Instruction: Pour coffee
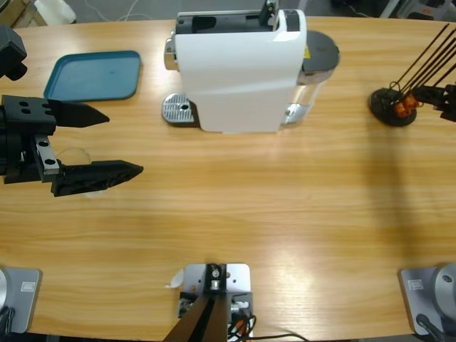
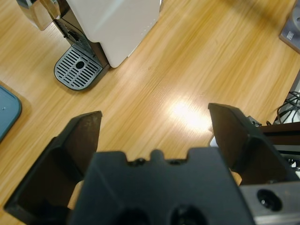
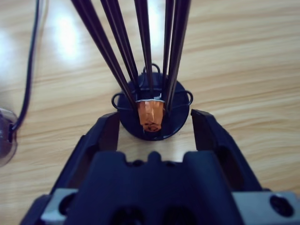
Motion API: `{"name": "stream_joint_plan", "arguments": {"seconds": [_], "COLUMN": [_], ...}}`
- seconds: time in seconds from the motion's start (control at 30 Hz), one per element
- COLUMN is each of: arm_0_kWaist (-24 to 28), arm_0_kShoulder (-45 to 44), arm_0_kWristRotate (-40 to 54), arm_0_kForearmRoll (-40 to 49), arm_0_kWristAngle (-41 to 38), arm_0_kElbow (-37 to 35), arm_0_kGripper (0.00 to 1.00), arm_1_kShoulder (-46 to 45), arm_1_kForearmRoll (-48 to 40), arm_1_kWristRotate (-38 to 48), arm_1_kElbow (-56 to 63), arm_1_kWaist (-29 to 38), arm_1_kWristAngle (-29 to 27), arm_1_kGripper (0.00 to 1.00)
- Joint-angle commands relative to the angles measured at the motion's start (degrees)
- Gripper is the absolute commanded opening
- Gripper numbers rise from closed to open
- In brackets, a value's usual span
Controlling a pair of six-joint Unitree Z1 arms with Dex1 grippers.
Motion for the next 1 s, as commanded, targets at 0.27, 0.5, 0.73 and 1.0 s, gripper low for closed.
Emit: {"name": "stream_joint_plan", "arguments": {"seconds": [0.27,0.5,0.73,1.0], "arm_0_kWaist": [-0.09,-0.09,-0.09,-0.09], "arm_0_kShoulder": [0.42,0.10,-0.07,-0.34], "arm_0_kWristRotate": [-0.64,-0.64,-0.64,-0.72], "arm_0_kForearmRoll": [-0.32,-0.28,-0.32,-0.28], "arm_0_kWristAngle": [0.80,0.80,0.80,0.80], "arm_0_kElbow": [2.49,2.66,2.82,3.10], "arm_0_kGripper": [0.981,0.982,0.982,0.982], "arm_1_kShoulder": [7.15,8.35,8.71,9.31], "arm_1_kForearmRoll": [-3.31,-3.89,-4.31,-4.86], "arm_1_kWristRotate": [0.59,0.25,-0.05,-0.98], "arm_1_kElbow": [1.01,0.84,0.80,0.66], "arm_1_kWaist": [-0.60,-1.69,-2.52,-3.13], "arm_1_kWristAngle": [1.89,2.33,2.38,2.38], "arm_1_kGripper": [0.499,0.499,0.461,0.260]}}
